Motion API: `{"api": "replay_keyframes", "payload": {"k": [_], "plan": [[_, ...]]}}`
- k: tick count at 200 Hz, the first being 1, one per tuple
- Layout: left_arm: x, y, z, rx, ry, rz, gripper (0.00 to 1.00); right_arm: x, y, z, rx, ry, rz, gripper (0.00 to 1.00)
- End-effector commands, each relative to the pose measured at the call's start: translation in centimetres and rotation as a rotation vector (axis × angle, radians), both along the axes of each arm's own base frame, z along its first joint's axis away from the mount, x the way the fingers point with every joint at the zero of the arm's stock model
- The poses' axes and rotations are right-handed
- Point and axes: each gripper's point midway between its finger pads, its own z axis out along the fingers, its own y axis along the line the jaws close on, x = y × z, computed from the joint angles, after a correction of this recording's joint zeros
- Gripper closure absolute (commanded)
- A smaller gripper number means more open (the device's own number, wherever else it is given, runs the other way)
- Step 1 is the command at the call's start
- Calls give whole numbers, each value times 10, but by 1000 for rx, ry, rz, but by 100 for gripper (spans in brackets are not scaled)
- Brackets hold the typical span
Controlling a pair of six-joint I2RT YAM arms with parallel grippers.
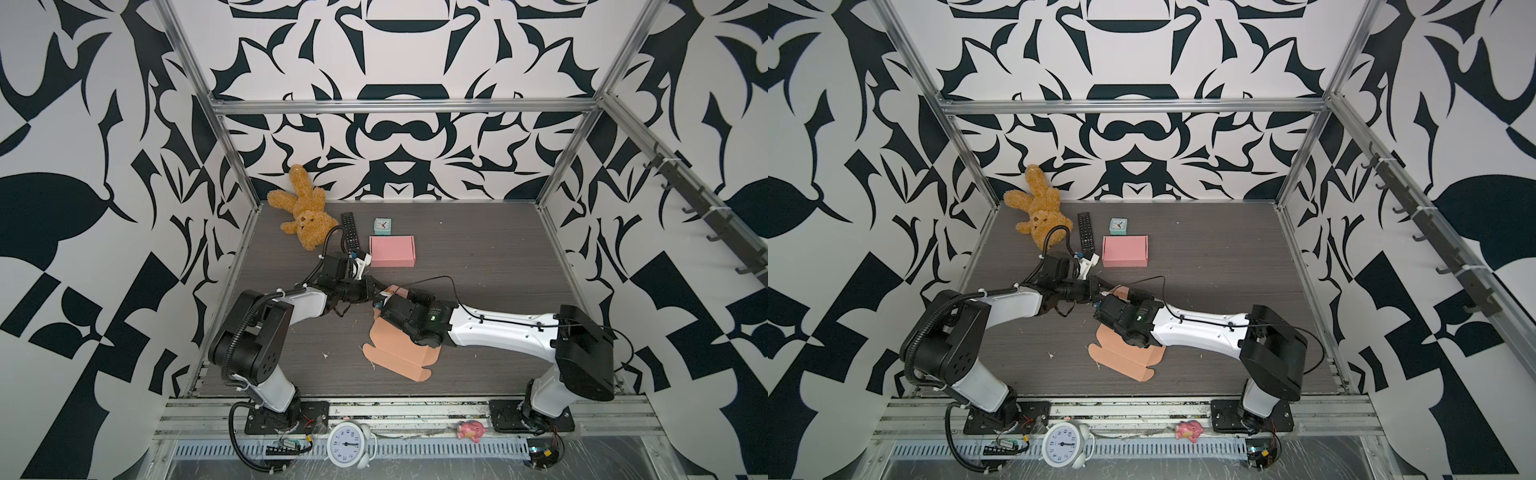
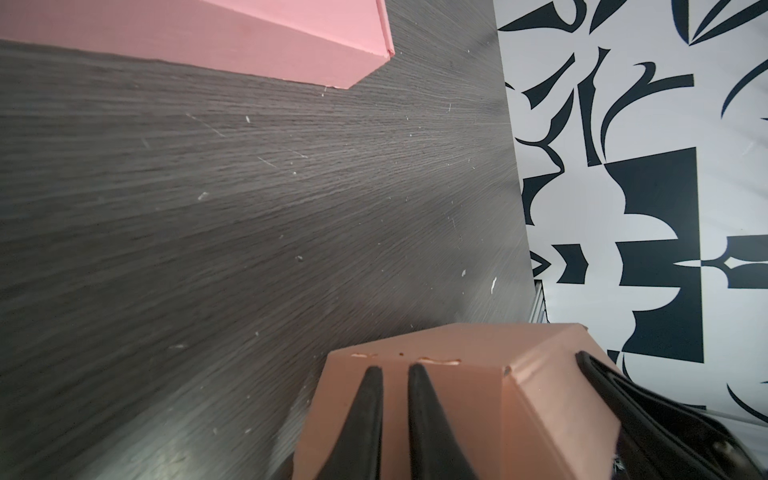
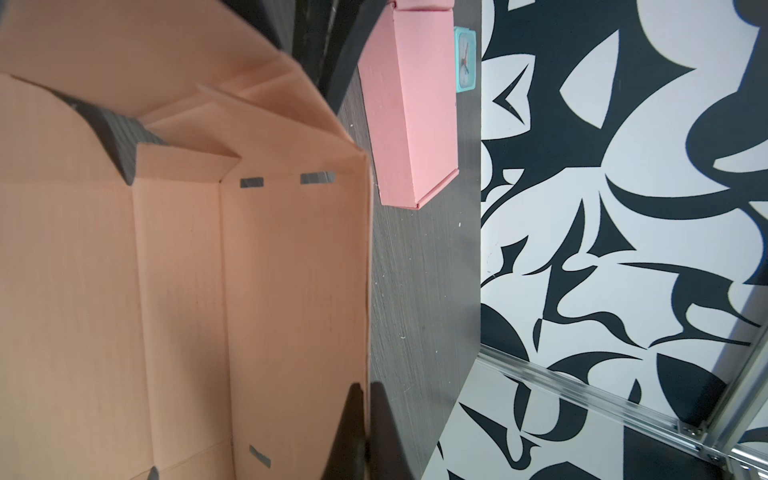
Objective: Fold the paper box
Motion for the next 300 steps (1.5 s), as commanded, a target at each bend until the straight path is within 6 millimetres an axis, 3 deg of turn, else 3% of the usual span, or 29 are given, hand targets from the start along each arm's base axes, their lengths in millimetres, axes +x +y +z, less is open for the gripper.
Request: {"api": "replay_keyframes", "payload": {"k": [1,52,113,165,231,300], "plan": [[-9,0,-1,-9,2,-14,83,4,3,13,24,-59,8,100],[-15,7,-5,17,3,3,78,3,-1,10,47,-65,8,100],[-16,13,-8,33,3,22,77,-7,-12,30,213,-53,-13,100],[-17,14,-3,35,-8,19,77,-10,-19,25,217,-43,-25,100],[-46,30,-24,90,30,23,76,-10,-20,25,223,-47,-28,100],[-24,28,-9,90,-21,43,78,-10,-24,21,188,-47,-35,100]]}}
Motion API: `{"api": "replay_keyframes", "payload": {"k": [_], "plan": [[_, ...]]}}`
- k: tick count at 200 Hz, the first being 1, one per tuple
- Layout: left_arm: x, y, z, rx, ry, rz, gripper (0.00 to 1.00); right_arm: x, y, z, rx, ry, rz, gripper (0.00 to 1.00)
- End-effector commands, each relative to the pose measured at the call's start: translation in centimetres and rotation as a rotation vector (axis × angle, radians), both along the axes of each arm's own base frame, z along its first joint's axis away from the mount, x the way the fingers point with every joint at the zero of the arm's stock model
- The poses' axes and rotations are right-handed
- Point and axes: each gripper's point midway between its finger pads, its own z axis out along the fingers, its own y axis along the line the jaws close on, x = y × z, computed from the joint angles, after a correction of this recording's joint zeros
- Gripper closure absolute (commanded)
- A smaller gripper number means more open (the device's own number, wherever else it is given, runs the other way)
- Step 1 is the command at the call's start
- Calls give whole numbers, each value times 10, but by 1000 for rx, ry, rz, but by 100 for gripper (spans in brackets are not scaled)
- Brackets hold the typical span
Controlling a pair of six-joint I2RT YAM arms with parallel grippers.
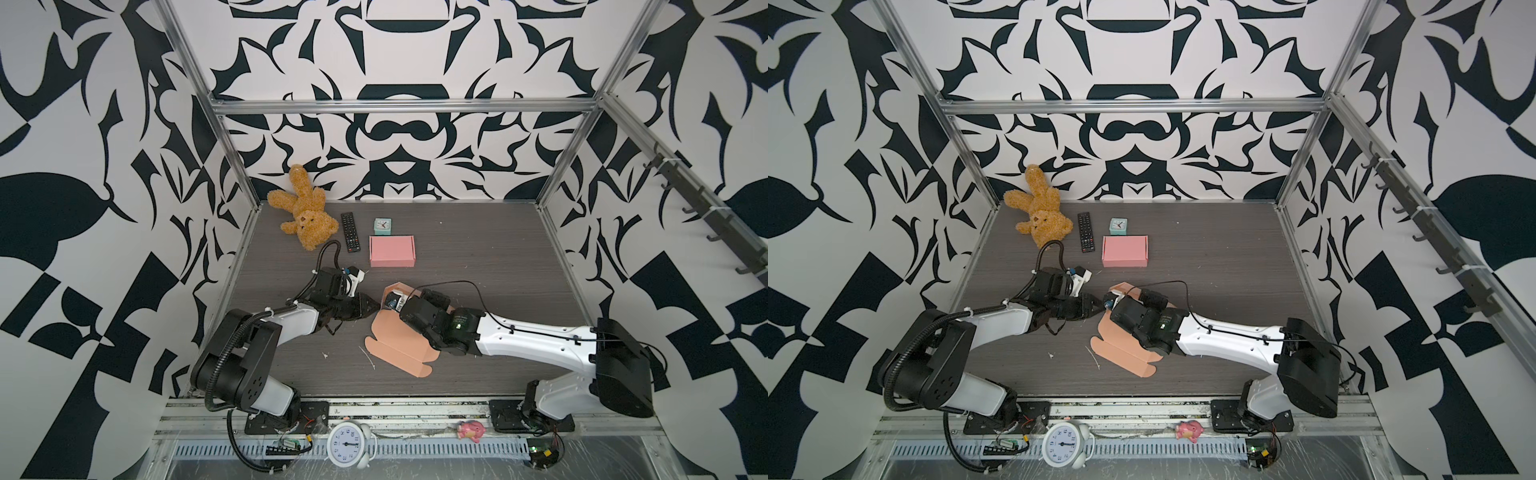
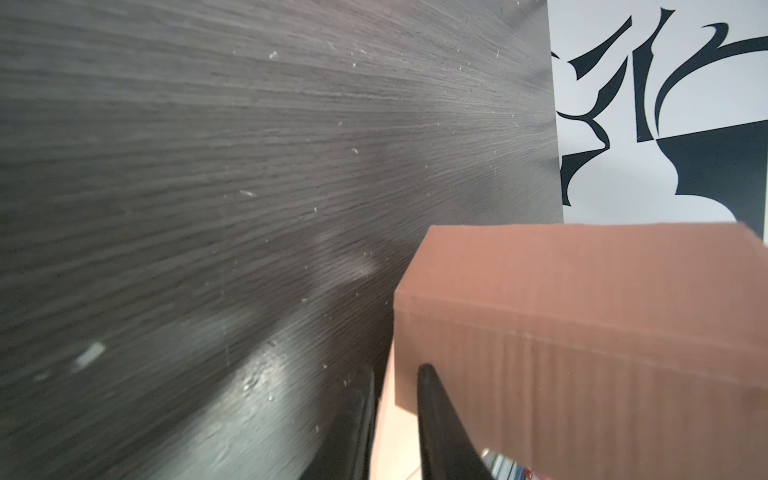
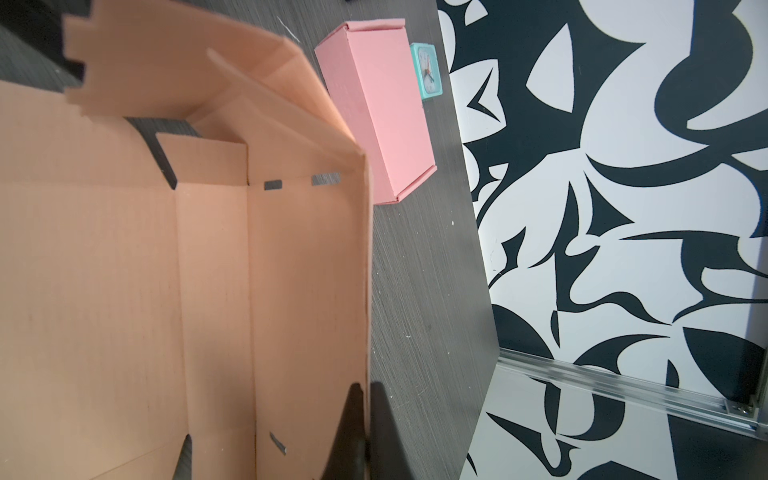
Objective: Fold the paper box
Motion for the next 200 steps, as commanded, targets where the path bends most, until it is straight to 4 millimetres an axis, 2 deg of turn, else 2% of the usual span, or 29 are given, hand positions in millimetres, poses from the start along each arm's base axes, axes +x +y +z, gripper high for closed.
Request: {"api": "replay_keyframes", "payload": {"k": [1,28,61,87,152,200], "plan": [[13,2,10,2,-41,14,78,1,-4,4,18,-13,-25,100],[18,1,17,-1,-62,19,79,2,-3,1,1,-10,-22,100],[25,-3,13,-7,-60,11,79,4,0,-2,-11,-12,-20,100],[21,-12,15,-35,-49,-13,79,6,1,-4,-31,-18,-22,100],[7,-21,17,-48,-39,-43,79,11,8,-5,-32,-39,-14,100],[8,-13,20,-23,-48,-18,79,13,4,1,-3,-45,-28,100]]}}
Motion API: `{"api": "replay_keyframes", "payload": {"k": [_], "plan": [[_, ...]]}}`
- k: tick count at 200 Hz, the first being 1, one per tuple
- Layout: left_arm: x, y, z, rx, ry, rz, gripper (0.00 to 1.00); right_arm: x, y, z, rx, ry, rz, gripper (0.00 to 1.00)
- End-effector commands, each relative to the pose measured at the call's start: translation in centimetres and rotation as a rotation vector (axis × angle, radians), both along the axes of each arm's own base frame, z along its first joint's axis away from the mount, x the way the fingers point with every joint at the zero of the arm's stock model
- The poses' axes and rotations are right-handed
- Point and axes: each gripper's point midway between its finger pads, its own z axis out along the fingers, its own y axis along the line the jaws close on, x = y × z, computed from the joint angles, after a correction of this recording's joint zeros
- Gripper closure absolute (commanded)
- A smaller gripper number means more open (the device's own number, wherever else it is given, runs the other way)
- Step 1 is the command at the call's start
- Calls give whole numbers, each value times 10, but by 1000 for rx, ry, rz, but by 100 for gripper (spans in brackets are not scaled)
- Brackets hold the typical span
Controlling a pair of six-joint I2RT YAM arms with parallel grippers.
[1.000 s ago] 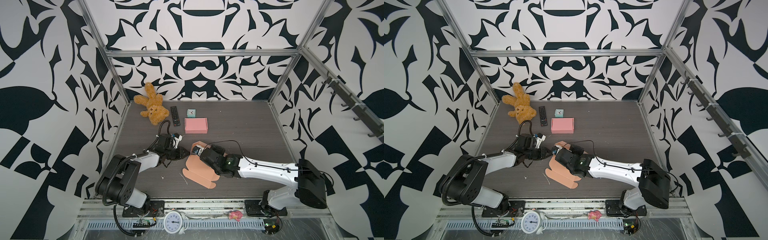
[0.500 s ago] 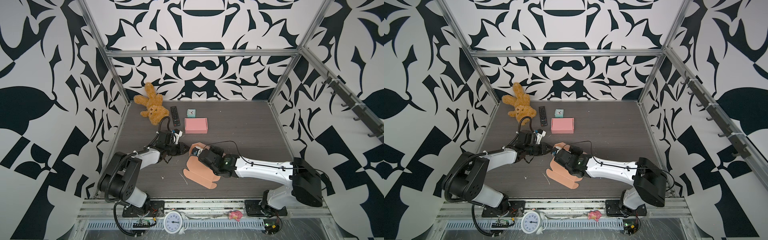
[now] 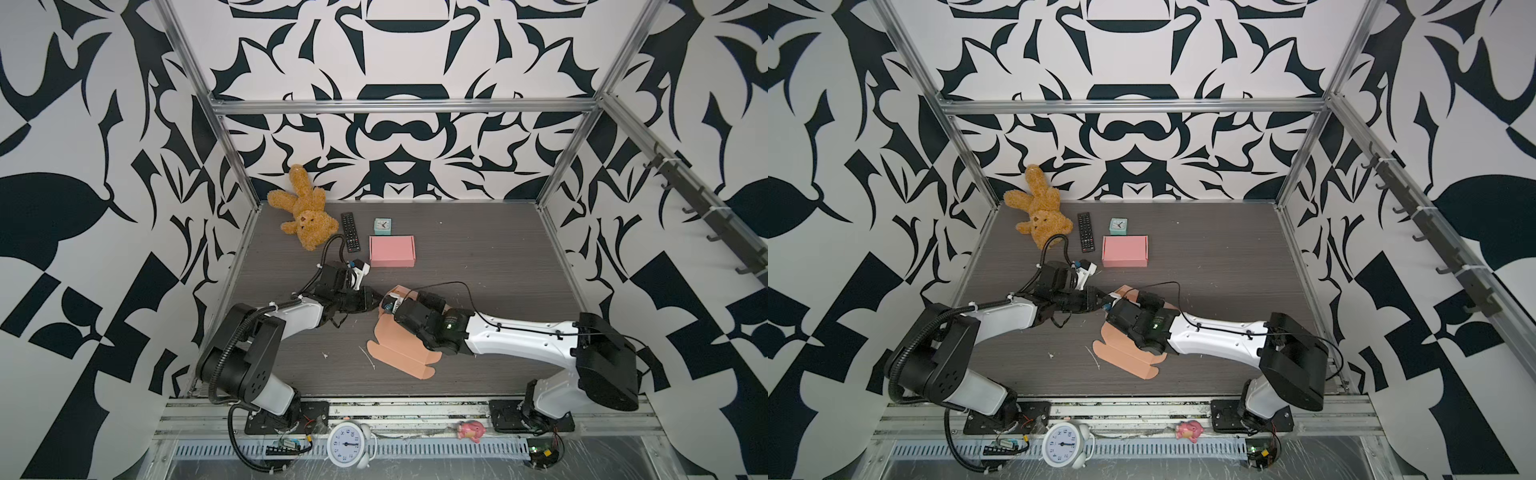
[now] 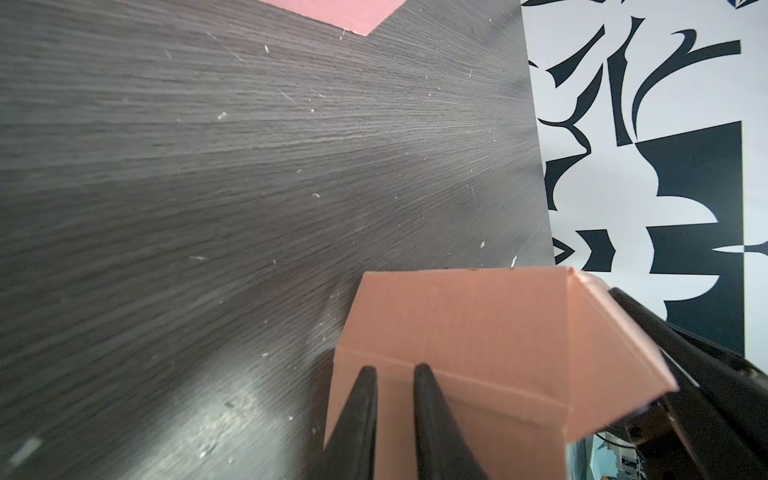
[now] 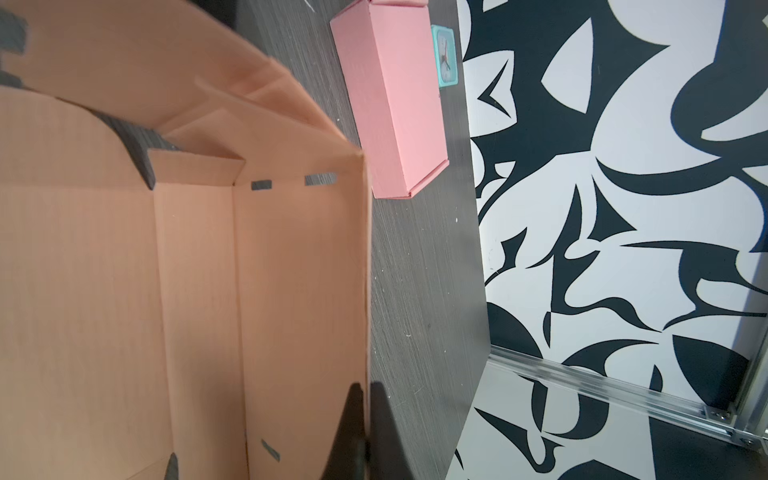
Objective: Fold the paper box
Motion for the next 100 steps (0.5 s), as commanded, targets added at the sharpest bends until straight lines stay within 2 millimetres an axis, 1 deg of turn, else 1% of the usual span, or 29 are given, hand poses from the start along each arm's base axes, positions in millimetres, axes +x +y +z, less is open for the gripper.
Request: {"api": "replay_keyframes", "payload": {"k": [1,25,44,77,100], "plan": [[-2,4,8,3,-17,9,79,6,3,19,73,-44,-22,100],[-4,16,1,22,-3,36,78,4,-3,24,98,-50,-35,100],[-9,24,-5,36,12,53,77,2,-9,22,105,-50,-46,100],[-23,29,-17,49,44,50,77,-1,-14,20,115,-49,-60,100],[-36,25,-23,46,63,34,79,-1,-16,19,117,-49,-64,100]]}}
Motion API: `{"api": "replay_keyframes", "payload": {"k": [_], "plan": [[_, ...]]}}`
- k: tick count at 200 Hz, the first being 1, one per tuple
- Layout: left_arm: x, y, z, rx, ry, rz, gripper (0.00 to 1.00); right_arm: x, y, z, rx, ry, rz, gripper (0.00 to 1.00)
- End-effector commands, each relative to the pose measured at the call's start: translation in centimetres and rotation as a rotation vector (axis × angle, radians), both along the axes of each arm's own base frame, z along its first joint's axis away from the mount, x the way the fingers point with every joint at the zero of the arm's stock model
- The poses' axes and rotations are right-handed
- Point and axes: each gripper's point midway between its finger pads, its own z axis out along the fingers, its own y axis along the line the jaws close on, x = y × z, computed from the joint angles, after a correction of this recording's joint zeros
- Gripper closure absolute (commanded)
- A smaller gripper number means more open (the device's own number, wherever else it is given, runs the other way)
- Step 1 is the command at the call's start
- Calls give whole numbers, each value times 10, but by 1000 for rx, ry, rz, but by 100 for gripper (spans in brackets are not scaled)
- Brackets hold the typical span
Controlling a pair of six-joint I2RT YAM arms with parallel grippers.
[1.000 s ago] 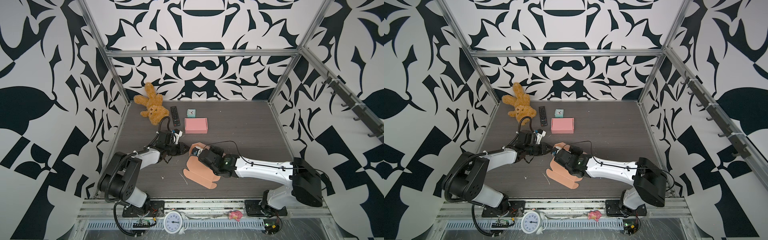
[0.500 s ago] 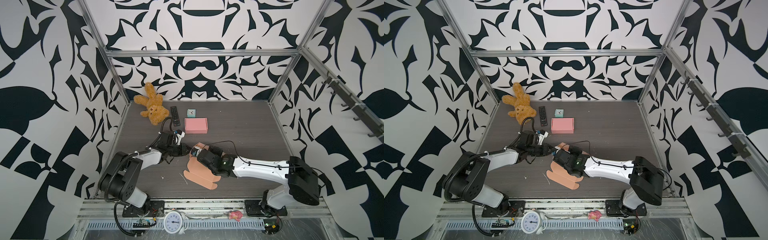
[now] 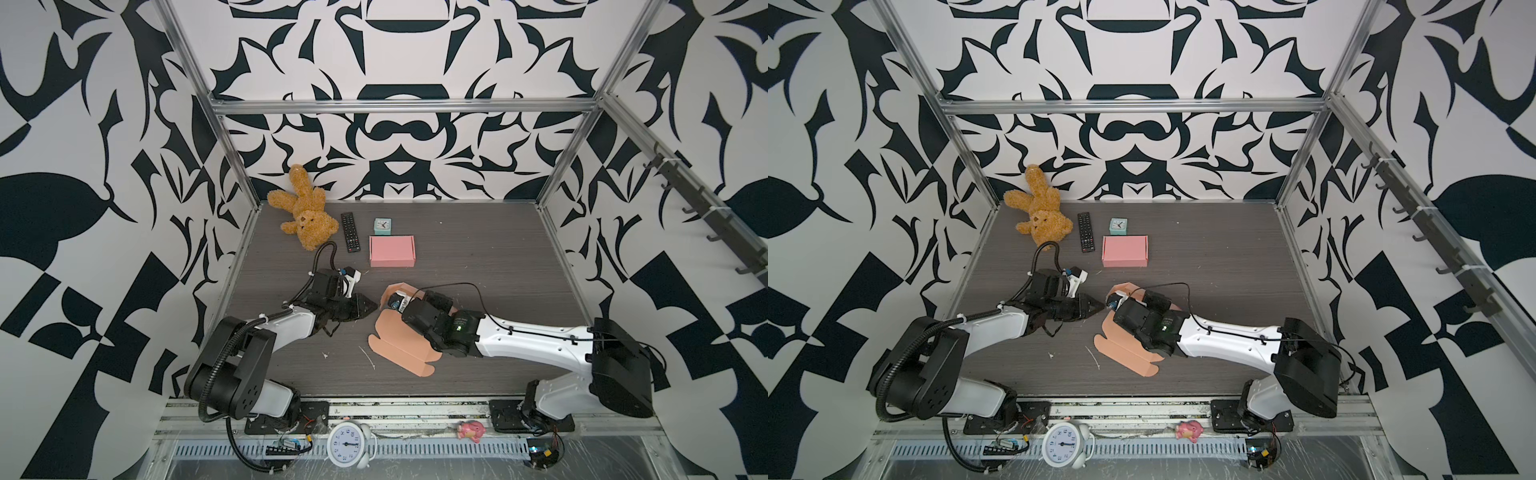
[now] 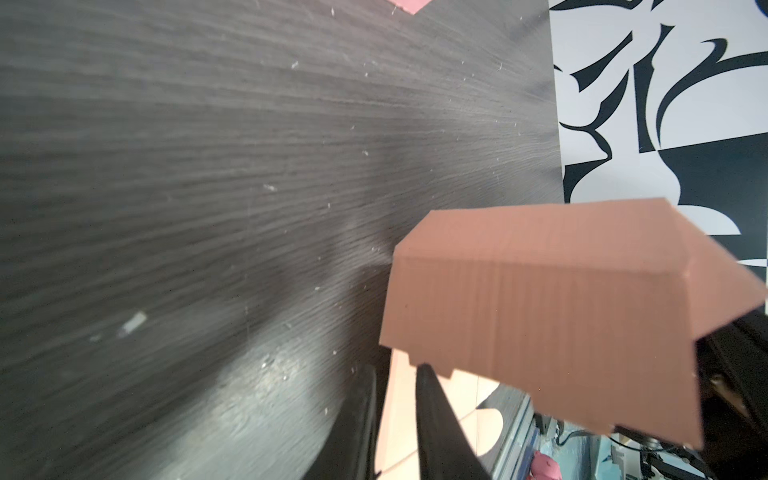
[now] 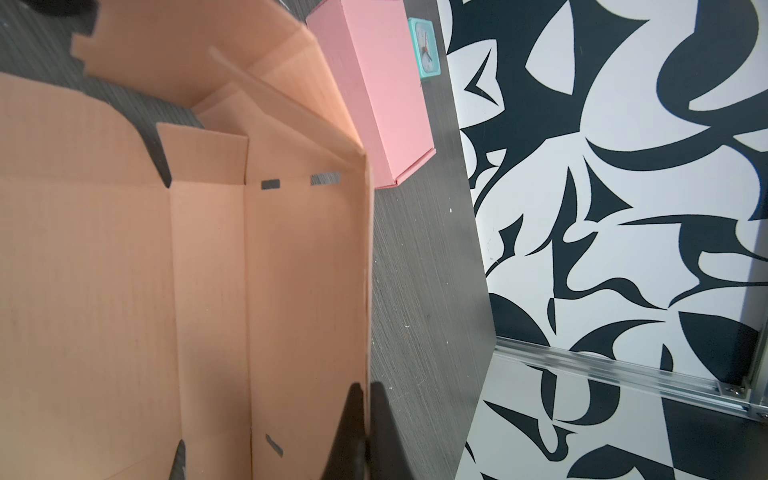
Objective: Fold the paper box
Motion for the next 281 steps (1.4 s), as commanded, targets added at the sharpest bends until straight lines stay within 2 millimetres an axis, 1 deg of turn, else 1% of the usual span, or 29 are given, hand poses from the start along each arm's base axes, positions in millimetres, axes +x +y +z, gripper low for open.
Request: {"api": "replay_keyframes", "payload": {"k": [1,29,56,80,112,142,170,200,257,281], "plan": [[-14,-1,-5,4,16,-18,79,3,-2,12,57,-35,-35,100],[-27,-9,-12,21,27,-48,81,3,-2,11,57,-34,-35,100],[-30,-10,-20,28,42,-42,83,3,-3,12,57,-36,-41,100],[-29,-14,-23,47,35,-50,83,2,-5,16,70,-36,-43,100],[-24,-8,-34,94,45,-10,85,-3,-5,23,122,-30,-24,100],[-17,-5,-41,119,47,30,85,-4,-7,19,113,-24,-22,100],[-10,-9,-38,107,40,31,85,-4,-8,11,87,-16,-24,100],[-8,-10,-31,100,23,34,85,-4,-8,10,78,-18,-25,100],[-14,-7,-18,97,-9,14,82,-2,-9,7,56,-21,-31,100],[-13,-2,-16,106,-6,24,82,-2,-8,6,57,-20,-28,100]]}}
